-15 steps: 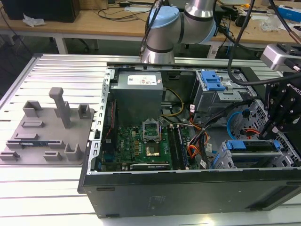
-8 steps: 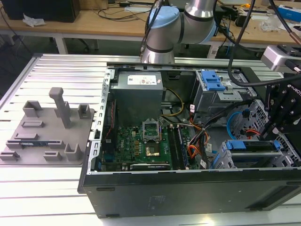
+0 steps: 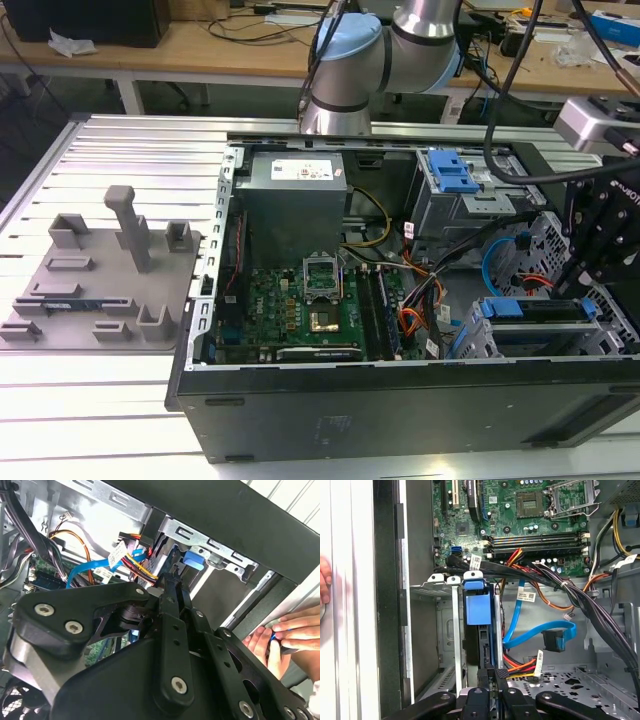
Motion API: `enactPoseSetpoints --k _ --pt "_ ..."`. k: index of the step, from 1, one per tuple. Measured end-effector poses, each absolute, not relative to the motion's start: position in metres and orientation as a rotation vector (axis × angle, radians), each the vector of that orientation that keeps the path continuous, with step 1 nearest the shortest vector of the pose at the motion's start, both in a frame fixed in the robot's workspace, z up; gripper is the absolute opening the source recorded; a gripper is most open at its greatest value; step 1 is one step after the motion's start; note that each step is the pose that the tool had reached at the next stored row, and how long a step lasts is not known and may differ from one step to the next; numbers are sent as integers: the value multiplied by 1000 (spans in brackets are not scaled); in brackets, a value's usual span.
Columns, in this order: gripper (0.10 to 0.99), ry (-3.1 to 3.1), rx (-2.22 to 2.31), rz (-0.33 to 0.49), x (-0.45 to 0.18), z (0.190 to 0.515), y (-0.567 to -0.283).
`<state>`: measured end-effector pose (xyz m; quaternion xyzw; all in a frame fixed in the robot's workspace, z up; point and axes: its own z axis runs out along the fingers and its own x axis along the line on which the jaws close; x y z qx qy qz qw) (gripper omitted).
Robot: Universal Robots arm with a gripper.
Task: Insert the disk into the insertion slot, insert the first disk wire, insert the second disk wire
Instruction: 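Insert the first disk wire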
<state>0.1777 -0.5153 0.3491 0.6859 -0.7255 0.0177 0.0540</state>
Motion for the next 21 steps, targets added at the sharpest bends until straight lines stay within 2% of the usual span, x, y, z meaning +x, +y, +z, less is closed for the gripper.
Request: enactPoseSetpoints --k 21 --pt "165 -2209 2079 53 178 344 -515"
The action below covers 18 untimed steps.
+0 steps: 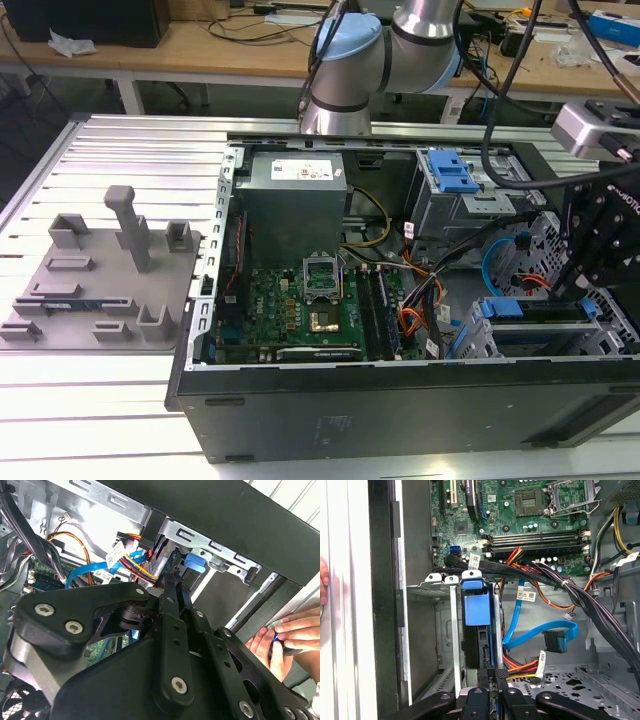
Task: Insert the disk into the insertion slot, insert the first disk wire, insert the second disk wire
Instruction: 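Insert the first disk wire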
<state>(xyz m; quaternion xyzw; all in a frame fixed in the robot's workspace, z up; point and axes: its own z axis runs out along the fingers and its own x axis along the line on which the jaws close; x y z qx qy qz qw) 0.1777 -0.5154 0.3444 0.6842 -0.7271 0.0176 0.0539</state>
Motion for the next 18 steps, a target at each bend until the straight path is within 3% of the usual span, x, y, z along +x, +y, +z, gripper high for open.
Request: enactPoseSetpoints --k 18 --pt "165 -2209 2078 55 178 341 -515"
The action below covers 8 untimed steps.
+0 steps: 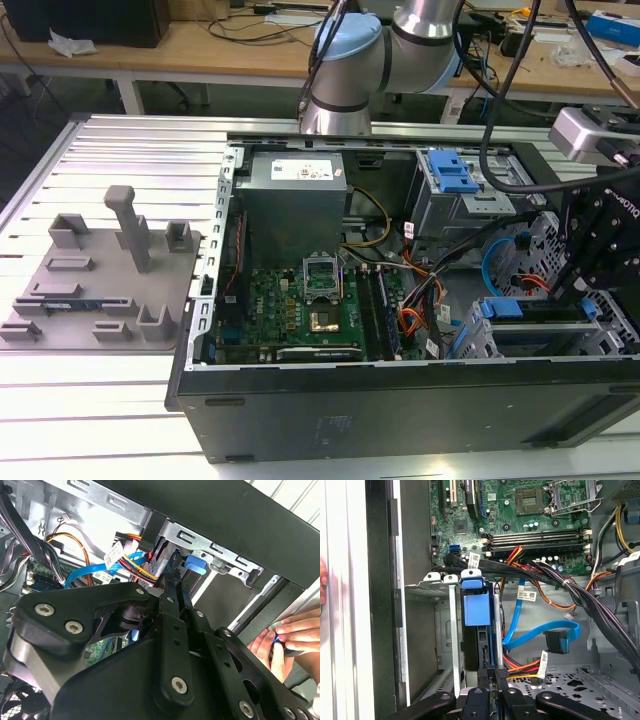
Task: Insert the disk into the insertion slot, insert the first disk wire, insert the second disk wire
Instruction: 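Insert the first disk wire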
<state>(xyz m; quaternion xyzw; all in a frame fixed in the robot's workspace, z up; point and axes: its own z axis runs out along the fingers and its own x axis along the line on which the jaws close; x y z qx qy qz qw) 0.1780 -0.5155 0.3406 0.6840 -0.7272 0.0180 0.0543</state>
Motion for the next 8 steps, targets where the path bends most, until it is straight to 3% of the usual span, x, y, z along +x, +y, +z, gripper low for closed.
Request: enactPoseSetpoints --k 8 --pt "165 -2207 2076 58 178 344 -515"
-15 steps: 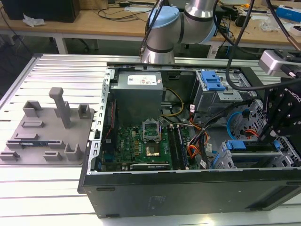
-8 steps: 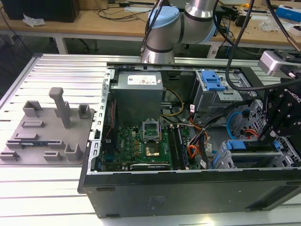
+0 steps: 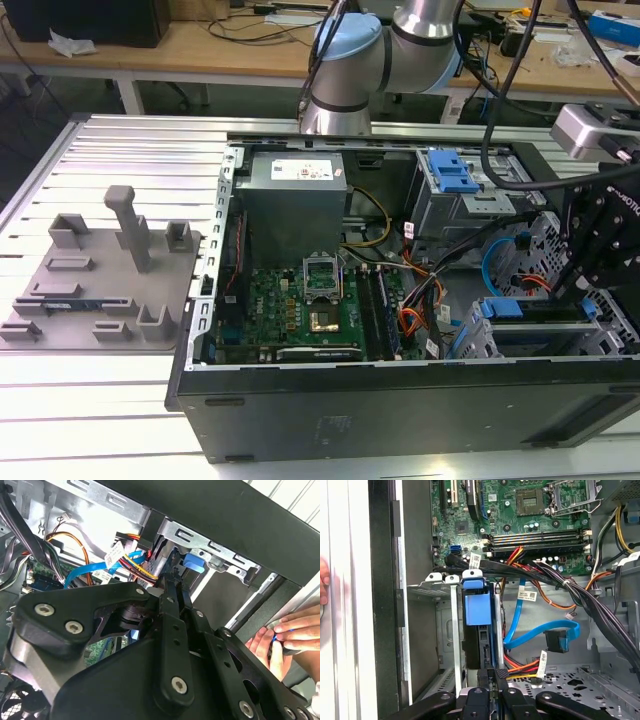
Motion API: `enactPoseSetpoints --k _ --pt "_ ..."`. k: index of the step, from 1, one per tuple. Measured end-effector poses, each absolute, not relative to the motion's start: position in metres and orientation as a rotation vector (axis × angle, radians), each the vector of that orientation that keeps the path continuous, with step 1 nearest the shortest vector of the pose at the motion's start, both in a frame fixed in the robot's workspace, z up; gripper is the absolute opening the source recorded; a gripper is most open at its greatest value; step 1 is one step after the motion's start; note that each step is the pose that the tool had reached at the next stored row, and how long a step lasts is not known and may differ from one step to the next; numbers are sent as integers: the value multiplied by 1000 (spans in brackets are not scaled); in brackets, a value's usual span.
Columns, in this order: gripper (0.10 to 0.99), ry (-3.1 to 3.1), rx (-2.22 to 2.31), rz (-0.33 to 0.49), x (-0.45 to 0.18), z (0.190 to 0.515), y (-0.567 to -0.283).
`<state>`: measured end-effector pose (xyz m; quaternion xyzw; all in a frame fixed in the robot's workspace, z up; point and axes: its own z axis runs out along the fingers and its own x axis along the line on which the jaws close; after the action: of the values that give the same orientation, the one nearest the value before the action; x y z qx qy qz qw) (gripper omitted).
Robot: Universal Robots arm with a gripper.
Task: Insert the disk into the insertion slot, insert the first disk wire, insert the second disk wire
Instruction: 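Insert the first disk wire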
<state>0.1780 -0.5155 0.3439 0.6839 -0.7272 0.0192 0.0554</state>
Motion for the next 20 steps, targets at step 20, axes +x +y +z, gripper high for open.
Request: enactPoseSetpoints --k 20 --pt "165 -2198 2086 59 178 342 -518"
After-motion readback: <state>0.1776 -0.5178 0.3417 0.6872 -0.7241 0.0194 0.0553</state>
